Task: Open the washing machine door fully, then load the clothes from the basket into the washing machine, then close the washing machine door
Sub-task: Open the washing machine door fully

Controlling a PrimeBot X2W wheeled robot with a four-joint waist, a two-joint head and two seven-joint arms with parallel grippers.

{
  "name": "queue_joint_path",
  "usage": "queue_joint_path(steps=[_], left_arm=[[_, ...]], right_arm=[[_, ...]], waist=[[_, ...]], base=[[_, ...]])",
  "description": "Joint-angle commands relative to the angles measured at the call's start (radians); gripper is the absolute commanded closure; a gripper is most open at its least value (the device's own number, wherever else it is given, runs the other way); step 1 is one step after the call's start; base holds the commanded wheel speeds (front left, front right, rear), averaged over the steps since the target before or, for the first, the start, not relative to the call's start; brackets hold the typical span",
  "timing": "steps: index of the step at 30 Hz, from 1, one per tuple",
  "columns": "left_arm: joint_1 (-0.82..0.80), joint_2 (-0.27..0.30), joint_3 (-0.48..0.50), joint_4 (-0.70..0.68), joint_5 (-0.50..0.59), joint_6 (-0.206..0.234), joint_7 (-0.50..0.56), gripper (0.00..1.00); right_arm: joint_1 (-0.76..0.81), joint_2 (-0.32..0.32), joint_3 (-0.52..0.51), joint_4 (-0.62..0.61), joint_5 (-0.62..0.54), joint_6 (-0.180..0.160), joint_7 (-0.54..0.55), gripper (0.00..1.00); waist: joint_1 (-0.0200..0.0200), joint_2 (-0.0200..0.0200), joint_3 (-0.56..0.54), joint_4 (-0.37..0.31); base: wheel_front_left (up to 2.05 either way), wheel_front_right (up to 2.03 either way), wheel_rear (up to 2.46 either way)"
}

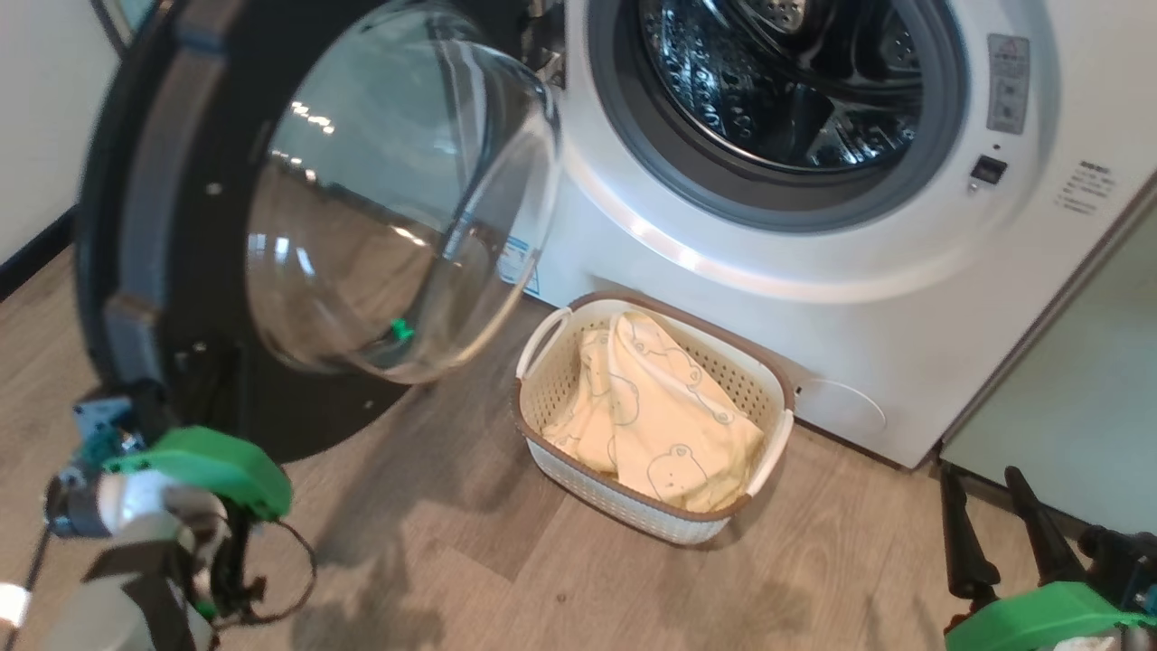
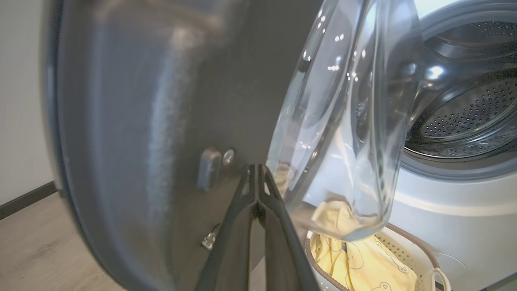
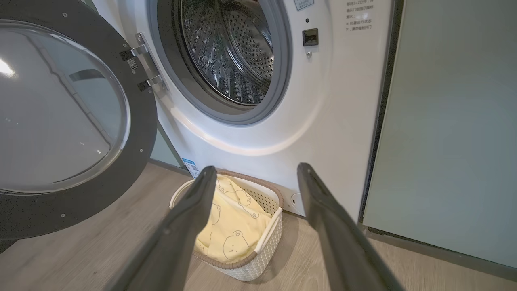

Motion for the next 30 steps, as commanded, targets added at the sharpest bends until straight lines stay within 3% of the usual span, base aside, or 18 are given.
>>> queue_joint_path(steps=[1, 16, 30], left_arm=[[-0.072, 0.049, 0.064, -0.017, 0.005, 0.008, -0.01, 1.0], [-0.192, 0.053, 0.298, 0.143, 0.033, -0.018, -0.011, 1.0], [-0.296, 0.047, 0.428, 0.258, 0.095, -0.065, -0.011, 1.0]], right_arm=[[-0.053, -0.026, 0.019, -0.03, 0.002, 0.004, -0.01, 0.0], [-0.091, -0.041, 0.026, -0.031, 0.005, 0.004, -0.01, 0.0], [-0.125, -0.053, 0.026, -0.035, 0.005, 0.004, -0.01, 0.0]], waist=[[0.0, 0.0, 0.009, -0.01], [0.0, 0.0, 0.075, -0.061], [0.0, 0.0, 0.122, -0.074]], base=[[0.0, 0.0, 0.0], [0.0, 0.0, 0.0], [0.0, 0.0, 0.0]])
